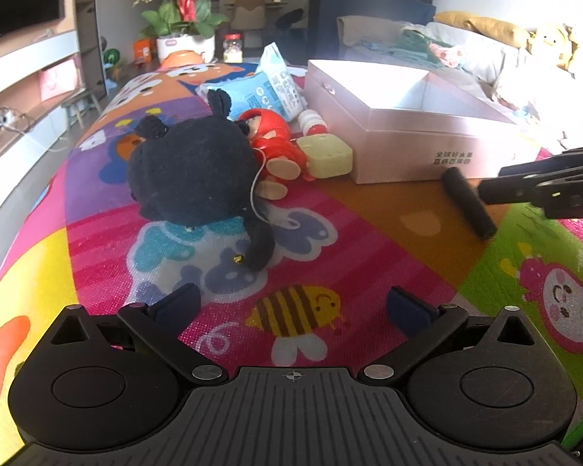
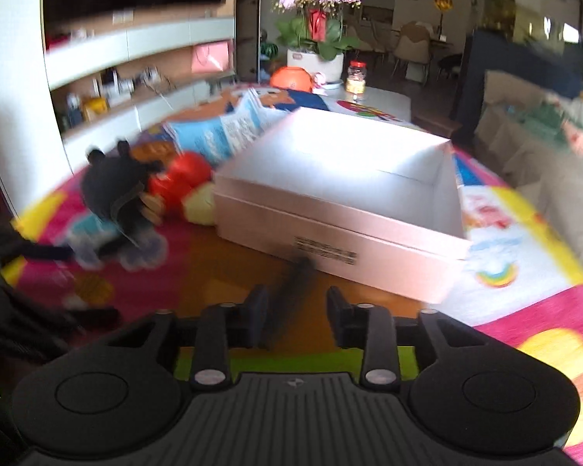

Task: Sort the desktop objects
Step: 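Grasp the black plush with the left tool while the right tool grasps the black stick, then lower the black plush into the white box with the left tool while the right tool carries the stick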

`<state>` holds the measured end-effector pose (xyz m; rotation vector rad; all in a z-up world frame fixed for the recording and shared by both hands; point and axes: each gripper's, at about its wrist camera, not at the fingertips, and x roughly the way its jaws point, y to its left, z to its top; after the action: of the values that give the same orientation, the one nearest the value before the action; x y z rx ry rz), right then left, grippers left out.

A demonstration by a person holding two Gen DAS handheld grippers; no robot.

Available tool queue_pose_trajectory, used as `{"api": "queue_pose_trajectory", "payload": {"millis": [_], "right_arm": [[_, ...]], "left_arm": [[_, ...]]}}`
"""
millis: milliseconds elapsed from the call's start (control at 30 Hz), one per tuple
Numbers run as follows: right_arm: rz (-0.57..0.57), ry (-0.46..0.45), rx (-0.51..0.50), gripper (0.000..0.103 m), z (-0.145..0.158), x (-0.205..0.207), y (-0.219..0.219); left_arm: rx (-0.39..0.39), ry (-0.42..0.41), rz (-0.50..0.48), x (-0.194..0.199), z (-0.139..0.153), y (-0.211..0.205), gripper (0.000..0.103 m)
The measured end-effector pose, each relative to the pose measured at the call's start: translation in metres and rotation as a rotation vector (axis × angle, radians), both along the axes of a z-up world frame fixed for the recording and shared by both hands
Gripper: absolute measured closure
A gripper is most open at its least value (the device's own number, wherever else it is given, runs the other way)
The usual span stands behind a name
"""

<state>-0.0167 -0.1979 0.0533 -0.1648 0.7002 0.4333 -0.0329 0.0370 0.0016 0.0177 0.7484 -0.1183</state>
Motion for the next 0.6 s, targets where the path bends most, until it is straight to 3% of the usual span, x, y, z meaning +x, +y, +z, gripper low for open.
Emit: {"api": "queue_pose_trajectory", "payload": {"millis": [100, 233, 367, 600], "right_arm": [[-0.063, 0.022, -0.015, 0.059, -0.011, 0.012, 0.010], [-0.121, 0.038, -0.046, 0.059, -0.025, 0.021, 0.010], [-0.054, 0.030, -0.052, 0.083, -0.029, 0.011, 0.006], [0.071, 0.010, -0.078, 0.085, -0.028, -0.015, 0.009]], "left_arm": [[-0.021, 0.005, 0.011, 0.001, 0.003, 0.004, 0.000], [-0.060, -0.034, 0.134, 0.007, 0.013, 0.018, 0.000], [-0.095, -0.091, 0.260, 0.032, 0.022, 0.029, 0.000], [0.007, -0.115, 0.320, 0.075, 0.018, 0.029, 0.000]]}}
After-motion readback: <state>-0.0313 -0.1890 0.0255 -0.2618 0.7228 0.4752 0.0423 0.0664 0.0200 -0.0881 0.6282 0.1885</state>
